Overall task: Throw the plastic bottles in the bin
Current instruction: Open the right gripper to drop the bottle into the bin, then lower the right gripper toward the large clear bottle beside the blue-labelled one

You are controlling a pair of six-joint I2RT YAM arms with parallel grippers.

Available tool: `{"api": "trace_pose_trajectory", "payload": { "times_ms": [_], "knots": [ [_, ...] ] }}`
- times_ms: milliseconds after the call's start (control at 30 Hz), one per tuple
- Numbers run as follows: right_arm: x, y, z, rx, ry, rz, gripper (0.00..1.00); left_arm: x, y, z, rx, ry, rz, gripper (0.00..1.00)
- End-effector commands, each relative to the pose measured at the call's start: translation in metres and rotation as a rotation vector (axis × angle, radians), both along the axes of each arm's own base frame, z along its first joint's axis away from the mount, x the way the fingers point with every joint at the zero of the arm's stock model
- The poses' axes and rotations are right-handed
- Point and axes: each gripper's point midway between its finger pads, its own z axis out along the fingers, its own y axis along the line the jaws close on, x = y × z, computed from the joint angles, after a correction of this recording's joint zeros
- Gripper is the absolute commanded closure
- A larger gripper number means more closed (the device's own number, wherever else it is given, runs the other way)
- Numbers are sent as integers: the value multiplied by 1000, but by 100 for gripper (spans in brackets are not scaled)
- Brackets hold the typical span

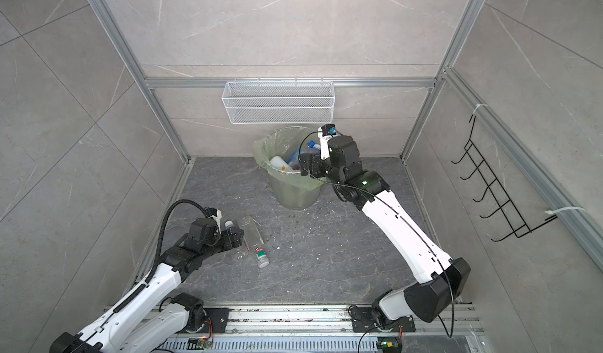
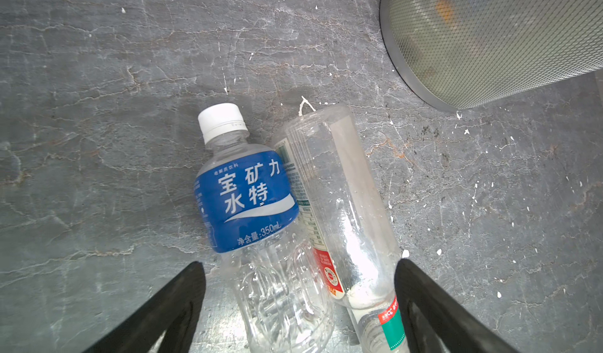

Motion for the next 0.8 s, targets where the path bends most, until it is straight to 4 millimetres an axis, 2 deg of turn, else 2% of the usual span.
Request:
{"api": "trace_pose_trajectory", "payload": {
  "times_ms": [0, 233, 433, 767],
  "knots": [
    [-16, 8, 0, 49, -9, 49, 1, 5, 1, 16, -1, -42, 11, 7],
    [-46, 31, -51, -34, 48, 120, 3, 2, 4, 12, 4, -33, 25, 7],
    [-70, 60, -79, -96, 75, 186, 5, 2, 6, 10, 7, -28, 38, 7],
    [-87, 101, -137, -99, 203, 252, 7, 0, 16, 9, 28, -32, 77, 9]
  ]
}}
